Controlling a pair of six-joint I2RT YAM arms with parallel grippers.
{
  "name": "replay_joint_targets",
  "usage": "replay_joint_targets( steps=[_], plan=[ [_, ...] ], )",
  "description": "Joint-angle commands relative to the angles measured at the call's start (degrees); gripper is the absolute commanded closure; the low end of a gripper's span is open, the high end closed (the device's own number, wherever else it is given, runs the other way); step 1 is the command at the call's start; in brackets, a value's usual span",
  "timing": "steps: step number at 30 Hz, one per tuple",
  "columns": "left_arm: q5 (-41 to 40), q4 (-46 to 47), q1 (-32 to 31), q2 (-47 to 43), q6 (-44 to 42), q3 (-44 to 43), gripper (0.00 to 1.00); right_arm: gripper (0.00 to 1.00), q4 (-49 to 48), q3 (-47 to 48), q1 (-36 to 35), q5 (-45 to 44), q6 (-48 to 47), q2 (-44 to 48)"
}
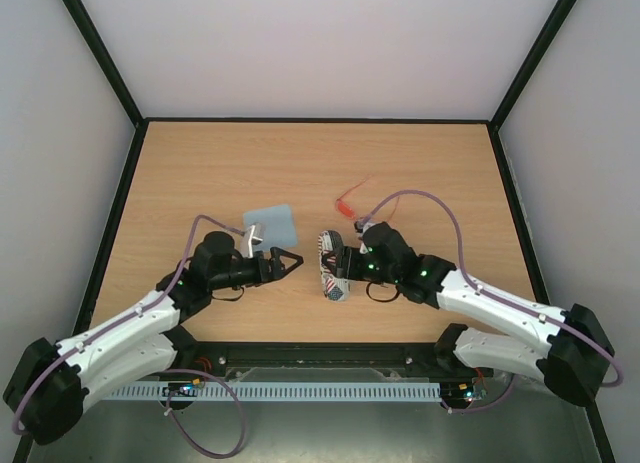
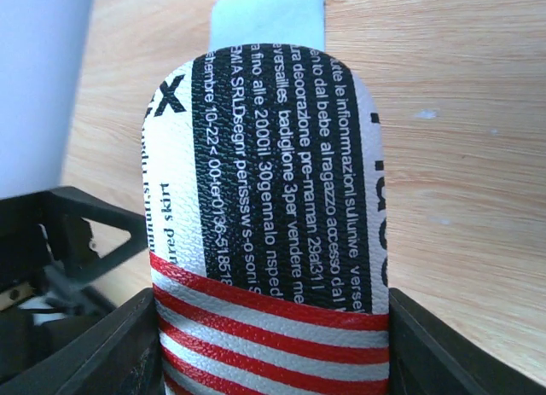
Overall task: Organize the sunglasses
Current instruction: Pick up the sunglasses case from the center of the board, then open the sunglasses case.
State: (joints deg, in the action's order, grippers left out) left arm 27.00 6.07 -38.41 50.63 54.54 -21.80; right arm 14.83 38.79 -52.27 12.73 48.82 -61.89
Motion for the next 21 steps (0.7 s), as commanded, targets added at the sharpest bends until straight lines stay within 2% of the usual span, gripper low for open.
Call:
replay_joint_targets(
  steps=[1, 12, 21],
  plan=[
    [5.13, 10.86, -0.43, -3.48, 8.54, 3.04, 0.0, 0.54, -15.72, -6.29, 3.75, 11.93, 7.49, 4.29],
    [3.21, 12.45, -3.6, -1.93, 11.1, 2.05, 0.0, 0.55, -30.5, -10.13, 5.57, 17.93, 15.87, 6.62],
    [-1.28, 12.63, -8.7, 1.76, 11.25, 0.54, 0.01, 0.56, -31.31, -10.75, 5.61, 18.67, 16.67, 7.62]
  ],
)
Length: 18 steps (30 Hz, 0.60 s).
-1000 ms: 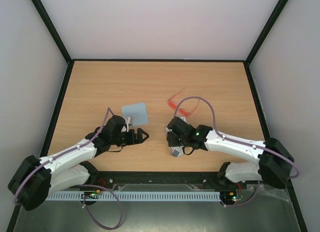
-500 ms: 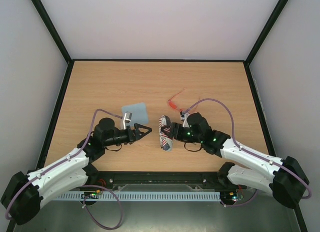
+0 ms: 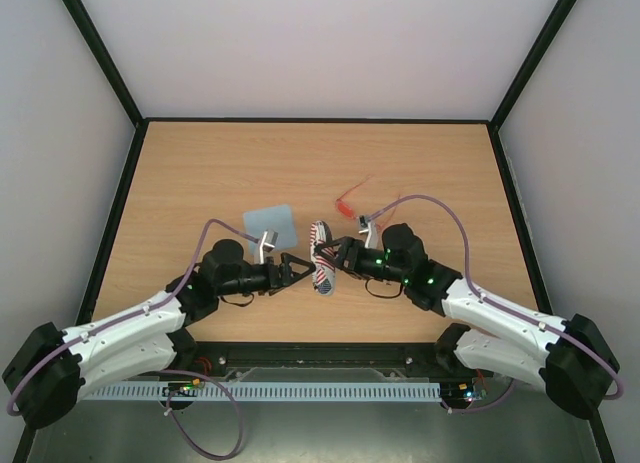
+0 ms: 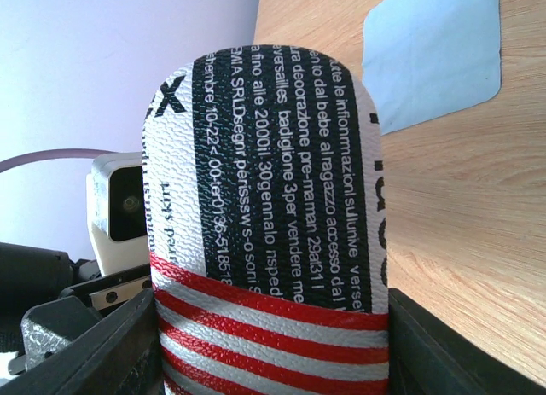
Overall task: Organize the sunglasses
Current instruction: Open the sunglasses case.
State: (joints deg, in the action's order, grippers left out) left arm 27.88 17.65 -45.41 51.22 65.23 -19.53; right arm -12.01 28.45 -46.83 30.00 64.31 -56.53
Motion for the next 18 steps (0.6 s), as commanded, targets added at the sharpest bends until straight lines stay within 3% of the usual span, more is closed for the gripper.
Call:
replay_joint_targets(
  steps=[1, 13, 18],
  plan=[
    [-2.56, 1.11, -2.16, 1.5, 0.59, -2.07, 0.01, 0.56, -4.23, -0.72, 0.18, 1.23, 1.21, 2.63],
    [-7.59, -1.42, -5.13, 4.63, -0.2, -3.74, 0.01, 0.6, -4.7, -4.59, 0.21, 1.04, 2.95, 7.4],
    [-9.55, -3.9, -5.36, 4.75, -1.41, -4.21, 0.09, 0.6, -5.1, -5.07, 0.24, 2.06, 3.83, 8.61]
  ],
)
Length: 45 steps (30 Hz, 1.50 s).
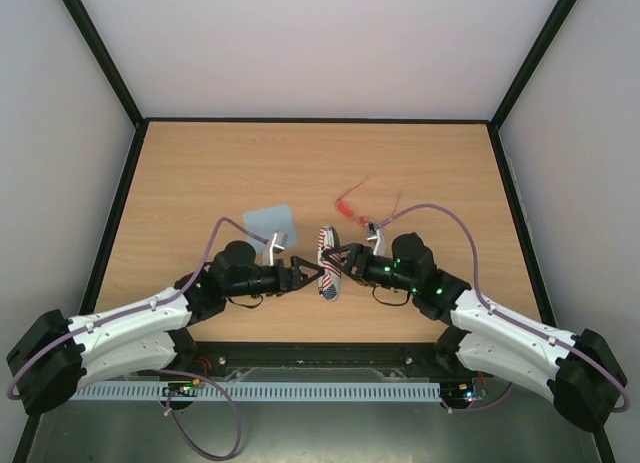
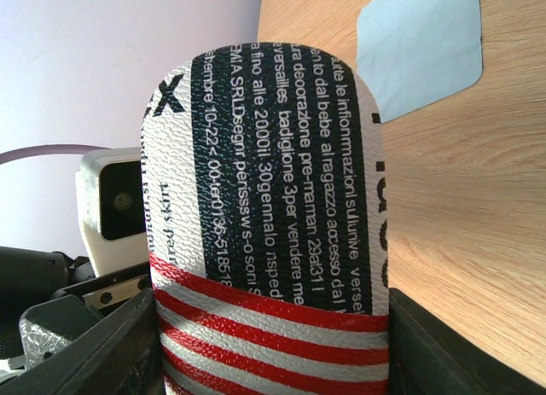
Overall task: Organize the sunglasses
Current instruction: Open the sunglasses case.
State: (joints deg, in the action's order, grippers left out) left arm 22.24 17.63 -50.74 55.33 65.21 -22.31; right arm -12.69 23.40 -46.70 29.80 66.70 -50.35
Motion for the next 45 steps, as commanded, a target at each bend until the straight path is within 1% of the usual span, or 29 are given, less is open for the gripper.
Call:
replay_joint_targets(
  steps=[1, 2, 3, 5, 7, 19, 30, 38, 42, 45],
  plan=[
    [-4.14, -4.53, -0.03, 0.85, -1.74, -1.69, 0.13, 0.6, -4.64, -0.24, 0.09, 2.46, 1.69, 2.71],
    [-4.44, -5.44, 0.01, 0.93, -2.06, -1.91, 0.18, 0.6, -4.97, -0.41, 0.09, 2.6, 1.95, 2.92],
    [-4.82, -6.17, 0.0, 0.93, -2.25, -2.09, 0.21, 0.6, -5.08, -0.52, 0.11, 2.72, 2.1, 3.03],
    [-5.49, -7.03, -0.08, 0.69, -2.6, -2.12, 0.25, 0.6, -5.15, -0.44, 0.09, 3.11, 2.29, 3.19],
    [-6.36, -8.0, -0.1, 0.36, -2.68, -2.13, 0.26, 0.61, -5.22, -0.46, 0.11, 3.43, 2.42, 3.38],
    [-10.88, -14.7, -0.03, -0.05, -4.1, -2.06, 0.26, 0.61, -4.8, -0.76, 0.04, 4.12, 3.42, 5.69],
    [-13.62, -18.1, 0.18, 0.42, -5.44, -1.75, 0.25, 0.61, -3.43, -2.12, 0.05, 4.12, 4.12, 8.14],
    [-13.46, -20.06, 1.71, 0.19, -6.66, -1.76, 0.24, 0.61, -3.16, -4.31, 0.09, 3.64, 4.98, 10.33],
    [-13.87, -22.38, 2.65, -1.86, -7.18, -2.73, 0.22, 0.61, -1.91, -5.07, 0.06, 2.9, 4.35, 10.71],
    [-15.21, -26.39, 3.22, -4.62, -7.96, -4.82, 0.2, 0.61, -1.26, -6.32, 0.06, 1.99, 3.52, 10.28]
  ],
)
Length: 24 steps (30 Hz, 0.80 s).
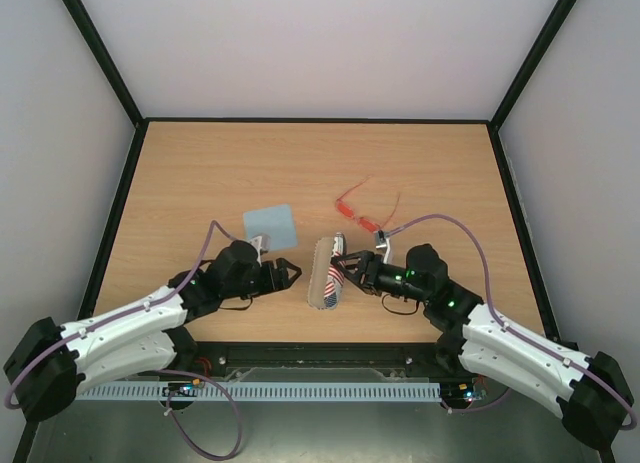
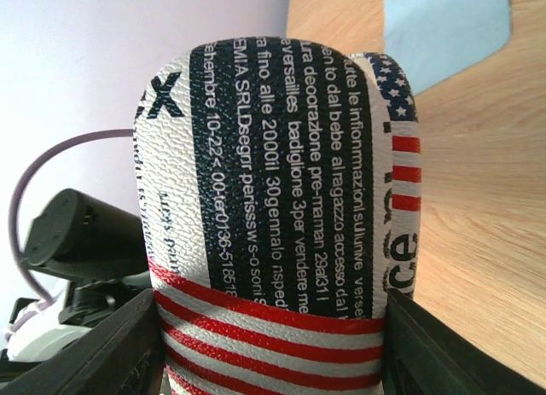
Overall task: Organize the sunglasses
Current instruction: Open the sunglasses case, then place the sunglasses case at the center of the board.
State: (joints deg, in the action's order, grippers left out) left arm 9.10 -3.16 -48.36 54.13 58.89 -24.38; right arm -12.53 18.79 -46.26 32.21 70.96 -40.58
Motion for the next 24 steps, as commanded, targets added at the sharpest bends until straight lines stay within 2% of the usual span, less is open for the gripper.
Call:
replay_joint_targets(
  steps=[1, 6, 13, 24],
  plan=[
    [-2.49, -6.92, 0.89, -4.4, -1.84, -3.26, 0.2, 0.61, -1.55, -2.26, -0.35, -0.59, -0.95, 0.19],
    [-2.63, -10.48, 0.9, -8.15, -1.87, -3.75, 0.18, 0.61, -7.81, -6.86, -0.39, -0.34, -0.27, -2.51],
    [-2.3, -9.33, 0.9, -11.19, -1.19, -0.23, 0.17, 0.61, -16.34, -8.63, -0.4, 1.47, -1.78, -11.43],
    [-0.41, -5.29, 1.16, -8.37, -5.22, 1.6, 0.12, 0.59, -27.91, -6.19, 3.5, 9.3, -6.26, -27.4]
  ],
)
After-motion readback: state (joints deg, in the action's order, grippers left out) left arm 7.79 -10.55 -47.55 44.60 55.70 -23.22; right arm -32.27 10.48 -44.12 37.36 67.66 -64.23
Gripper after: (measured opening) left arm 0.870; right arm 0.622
